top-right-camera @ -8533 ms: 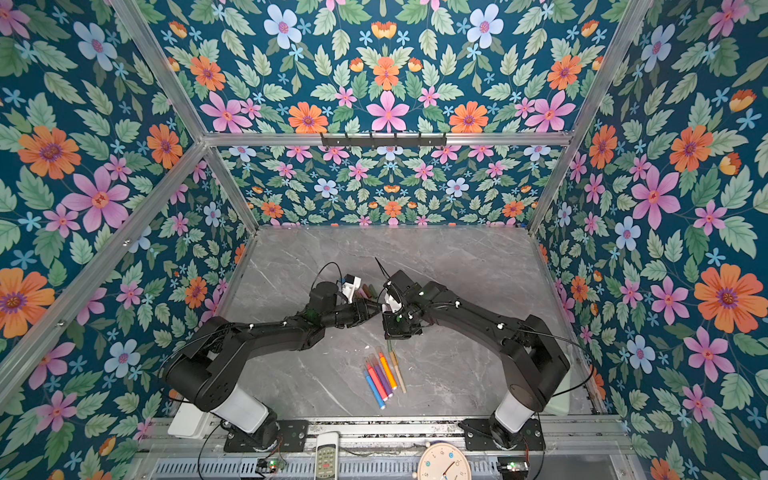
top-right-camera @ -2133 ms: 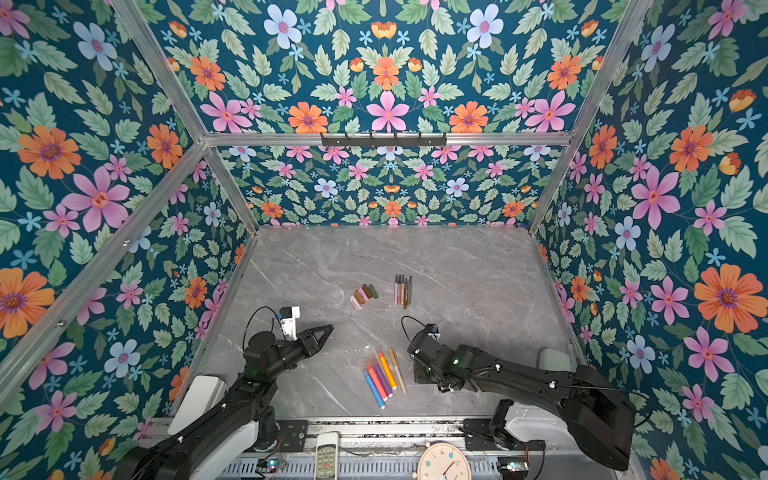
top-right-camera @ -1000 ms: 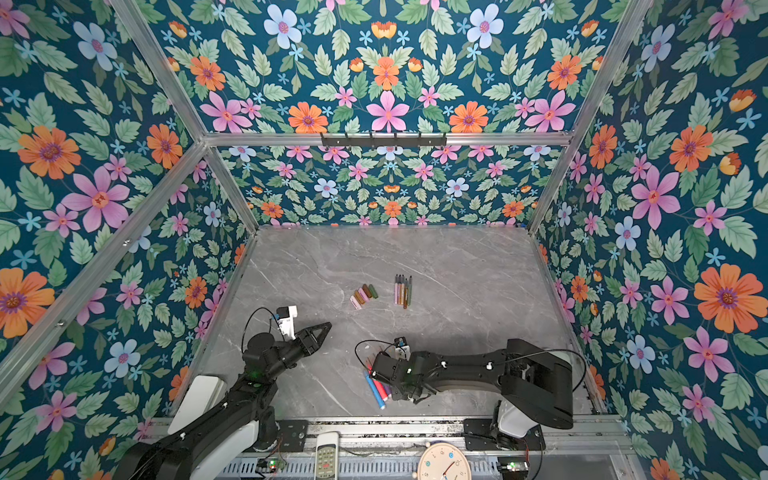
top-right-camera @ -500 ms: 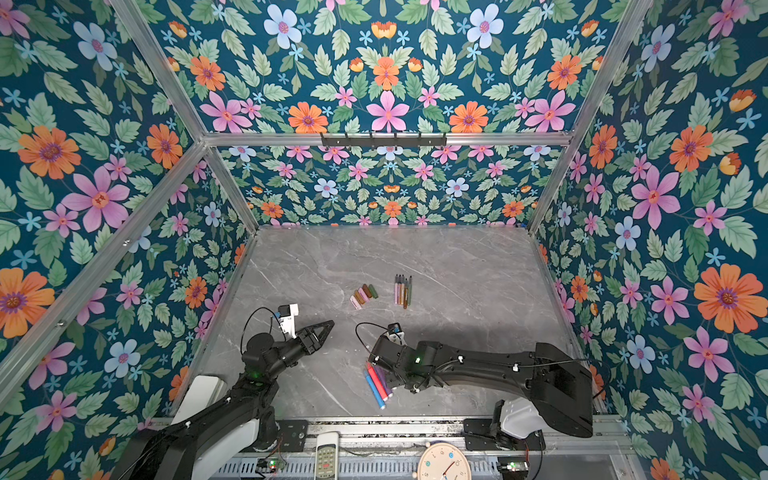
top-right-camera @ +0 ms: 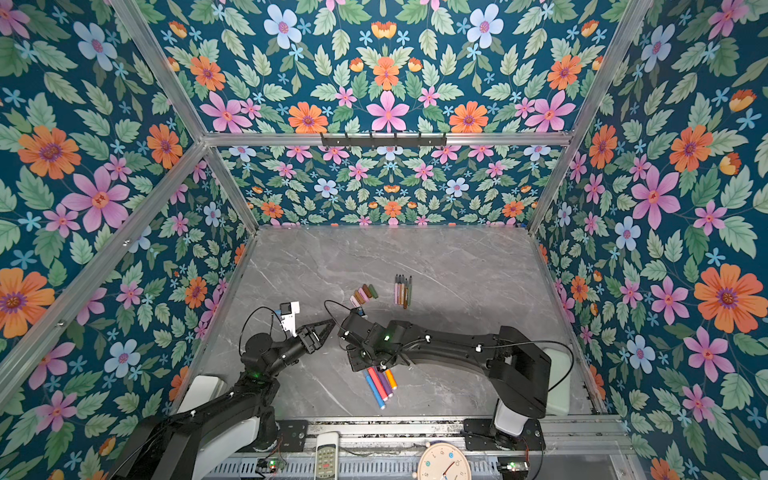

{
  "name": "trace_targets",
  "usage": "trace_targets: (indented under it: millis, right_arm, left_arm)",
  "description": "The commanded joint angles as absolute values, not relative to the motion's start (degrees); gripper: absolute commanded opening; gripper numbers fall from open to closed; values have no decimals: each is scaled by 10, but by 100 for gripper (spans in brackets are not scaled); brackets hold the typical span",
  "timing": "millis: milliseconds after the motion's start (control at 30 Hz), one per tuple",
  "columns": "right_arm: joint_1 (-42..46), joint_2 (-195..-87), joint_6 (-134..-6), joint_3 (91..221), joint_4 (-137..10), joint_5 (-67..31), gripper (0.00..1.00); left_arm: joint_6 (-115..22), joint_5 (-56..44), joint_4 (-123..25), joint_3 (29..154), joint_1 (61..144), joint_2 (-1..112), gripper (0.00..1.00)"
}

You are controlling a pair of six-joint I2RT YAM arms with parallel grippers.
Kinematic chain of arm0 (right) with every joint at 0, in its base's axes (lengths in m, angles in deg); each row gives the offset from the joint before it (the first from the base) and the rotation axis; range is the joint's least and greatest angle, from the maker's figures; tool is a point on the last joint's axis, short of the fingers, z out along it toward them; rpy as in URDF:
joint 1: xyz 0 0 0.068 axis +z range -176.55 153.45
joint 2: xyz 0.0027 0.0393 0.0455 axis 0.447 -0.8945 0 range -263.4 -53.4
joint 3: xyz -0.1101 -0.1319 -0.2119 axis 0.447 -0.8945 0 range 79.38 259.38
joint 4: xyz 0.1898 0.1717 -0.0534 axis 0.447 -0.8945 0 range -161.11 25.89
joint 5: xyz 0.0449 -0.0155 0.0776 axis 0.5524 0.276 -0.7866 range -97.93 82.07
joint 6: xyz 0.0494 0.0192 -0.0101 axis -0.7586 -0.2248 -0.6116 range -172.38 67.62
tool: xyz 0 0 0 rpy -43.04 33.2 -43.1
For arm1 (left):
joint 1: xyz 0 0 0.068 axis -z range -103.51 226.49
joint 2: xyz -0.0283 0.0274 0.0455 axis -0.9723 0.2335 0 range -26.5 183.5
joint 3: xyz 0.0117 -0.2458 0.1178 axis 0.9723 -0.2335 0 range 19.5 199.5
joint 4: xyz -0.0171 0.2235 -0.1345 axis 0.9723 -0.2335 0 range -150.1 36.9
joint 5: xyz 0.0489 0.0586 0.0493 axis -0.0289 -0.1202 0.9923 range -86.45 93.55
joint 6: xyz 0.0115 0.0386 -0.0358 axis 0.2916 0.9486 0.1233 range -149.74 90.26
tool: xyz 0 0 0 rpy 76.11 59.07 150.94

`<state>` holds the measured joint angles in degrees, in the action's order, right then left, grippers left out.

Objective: Open the pen caps
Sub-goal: 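Grasp the tan pen with the right gripper and lift it toward the left gripper, then grip the tan cap with the left gripper while the right pulls the pen away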

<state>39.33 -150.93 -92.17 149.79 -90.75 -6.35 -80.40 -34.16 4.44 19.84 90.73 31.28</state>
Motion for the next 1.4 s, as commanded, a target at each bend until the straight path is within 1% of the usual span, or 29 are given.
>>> trace_targets:
  millis: [0, 133, 333, 433, 600, 833, 900, 1000, 1067, 1133, 1167, 1200, 1233, 1267, 1300, 1367]
  right_arm:
    - [393, -1525, -899, 1519, -918, -72, 2]
    - [393, -1536, -898, 1535, -922, -72, 2]
    - [394, -1531, -889, 1536, -918, -64, 2]
    - [395, -1527, -881, 1536, -914, -63, 2]
    - [404, -1528, -858, 1536, -907, -48, 2]
    - [414, -1549, -844, 1550, -909, -39, 2]
    - [418, -1556, -843, 1557, -915, -33, 2]
    - [420, -1566, -843, 1565, -926, -22, 2]
    - [419, -1565, -844, 1566, -929, -14, 2]
    - [420, -1563, -846, 1566, -930, -9, 3]
    - [419, -1562, -848, 1566, -931, -7, 7]
    - [419, -1562, -850, 1564, -930, -6, 13]
    - [420, -1561, -852, 1563, -928, -5, 22]
    - [418, -1560, -853, 1563, -923, -9, 28]
    - [415, -1559, -855, 1561, -916, -19, 30]
    - [406, -1555, -863, 1552, -889, -56, 32]
  left_arm:
    - [-803, -355, 78, 181, 906, 321, 55]
    - [-799, -356, 69, 187, 906, 329, 55]
    - [-801, -357, 71, 195, 906, 355, 51]
    - [-804, -360, 79, 197, 906, 370, 51]
    - [-807, -374, 96, 204, 906, 396, 50]
    - [-823, -409, 158, 209, 906, 448, 47]
    - [-829, -421, 182, 211, 906, 466, 40]
    - [-843, -434, 230, 208, 906, 490, 23]
    - [-851, -440, 253, 207, 906, 504, 8]
    - [-855, -444, 268, 207, 906, 512, 0]
    - [-857, -445, 272, 207, 906, 514, 0]
    - [-857, -445, 275, 206, 906, 514, 0]
    - [-857, -445, 275, 206, 906, 514, 0]
    - [-857, -444, 275, 205, 906, 512, 0]
    - [-857, -443, 274, 205, 906, 510, 0]
    - [-855, -440, 269, 204, 906, 507, 0]
